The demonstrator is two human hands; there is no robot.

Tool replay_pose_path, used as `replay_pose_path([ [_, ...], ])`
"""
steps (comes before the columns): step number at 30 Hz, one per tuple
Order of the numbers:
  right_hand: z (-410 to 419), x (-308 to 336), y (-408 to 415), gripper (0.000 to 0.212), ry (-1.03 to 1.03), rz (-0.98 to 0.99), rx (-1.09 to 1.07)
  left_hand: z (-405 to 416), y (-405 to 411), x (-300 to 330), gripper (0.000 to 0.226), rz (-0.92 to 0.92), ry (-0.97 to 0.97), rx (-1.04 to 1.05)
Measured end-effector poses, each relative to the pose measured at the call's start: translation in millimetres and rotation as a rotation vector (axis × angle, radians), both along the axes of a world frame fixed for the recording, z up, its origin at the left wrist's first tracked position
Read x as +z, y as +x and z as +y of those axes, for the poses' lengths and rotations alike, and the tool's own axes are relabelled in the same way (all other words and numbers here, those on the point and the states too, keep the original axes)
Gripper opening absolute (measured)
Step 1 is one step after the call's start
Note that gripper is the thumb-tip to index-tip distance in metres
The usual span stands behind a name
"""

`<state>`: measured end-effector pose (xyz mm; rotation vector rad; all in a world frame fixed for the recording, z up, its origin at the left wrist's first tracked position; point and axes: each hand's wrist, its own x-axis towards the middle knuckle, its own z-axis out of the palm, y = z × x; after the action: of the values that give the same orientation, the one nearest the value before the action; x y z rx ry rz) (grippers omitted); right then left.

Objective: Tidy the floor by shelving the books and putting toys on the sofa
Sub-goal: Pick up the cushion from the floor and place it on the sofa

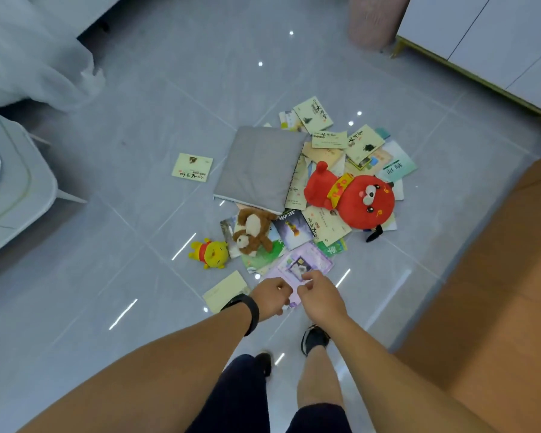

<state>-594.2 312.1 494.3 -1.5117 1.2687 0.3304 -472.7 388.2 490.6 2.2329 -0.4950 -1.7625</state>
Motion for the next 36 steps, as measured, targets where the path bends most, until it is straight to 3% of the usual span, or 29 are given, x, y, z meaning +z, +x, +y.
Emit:
replay_pose_path([
  [4,-71,-28,13,0.031,-0.078,0.032,0.125,-57,20,-32,0.027,-0.085,-0.009,0.06],
  [11,-143,-82,47,0.028,-0.152,0.1,0.317,-116,44,-89,0.024,-0.201,0.002,-0.107],
  [16,-169,-169,79,0.033,-0.224,0.108,0.374,-147,83,-183,0.037,-0.317,0.029,-0.261],
  [22,-185,-321,124,0.026,-0.373,0.145,0.407,-180,137,-324,0.041,-0.503,0.072,-0.429],
  [26,-191,-404,144,0.025,-0.499,0.084,0.351,-206,160,-421,0.042,-0.66,0.05,-0.273],
  [32,-196,-491,140,0.021,-0.499,0.047,0.271,-242,179,-523,0.082,-0.905,0.079,-0.204],
  [36,-193,-502,137,0.021,-0.476,0.057,0.264,-251,202,-538,0.047,-0.883,0.084,-0.205],
])
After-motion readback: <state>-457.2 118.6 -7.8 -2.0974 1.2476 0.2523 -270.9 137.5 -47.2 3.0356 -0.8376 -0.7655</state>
